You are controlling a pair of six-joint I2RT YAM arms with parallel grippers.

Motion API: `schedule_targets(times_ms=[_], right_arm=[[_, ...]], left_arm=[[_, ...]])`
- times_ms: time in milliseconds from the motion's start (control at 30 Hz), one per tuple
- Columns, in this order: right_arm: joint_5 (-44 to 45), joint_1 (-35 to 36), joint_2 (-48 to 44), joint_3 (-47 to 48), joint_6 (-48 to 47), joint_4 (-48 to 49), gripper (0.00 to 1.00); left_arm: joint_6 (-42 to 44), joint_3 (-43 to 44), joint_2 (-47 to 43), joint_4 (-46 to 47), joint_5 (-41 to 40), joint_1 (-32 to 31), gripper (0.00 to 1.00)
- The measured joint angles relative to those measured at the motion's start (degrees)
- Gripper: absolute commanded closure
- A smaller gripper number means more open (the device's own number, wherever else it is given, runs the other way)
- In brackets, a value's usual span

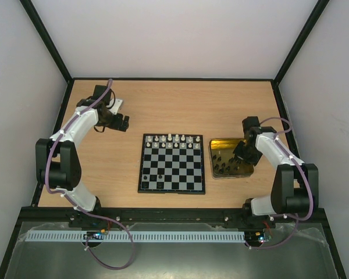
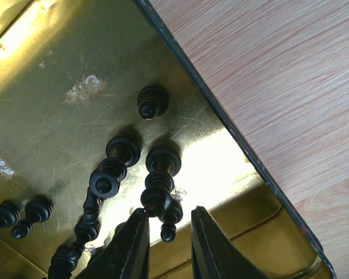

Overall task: Set up the chess pieces on the board
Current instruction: Pick up the chess piece from the storage box.

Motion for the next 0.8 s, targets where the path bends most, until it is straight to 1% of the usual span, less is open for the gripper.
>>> schedule_targets(times_ms=[333, 533, 800], right_arm=[[-0.4, -0.2, 2.1, 0.0, -0.9, 0.8, 0.81], [-0.8, -0.2, 2.6, 0.0, -1.2, 1.6, 0.86], [-0.8, -0.2, 2.6, 0.0, -1.3, 1.8, 0.86]], left_arm=[[0.0, 0.0, 0.0, 0.0, 0.3, 0.0, 0.01], [0.0, 0.0, 0.0, 0.0, 0.3, 0.0, 0.01], [0.0, 0.0, 0.0, 0.0, 0.3, 0.0, 0.01]])
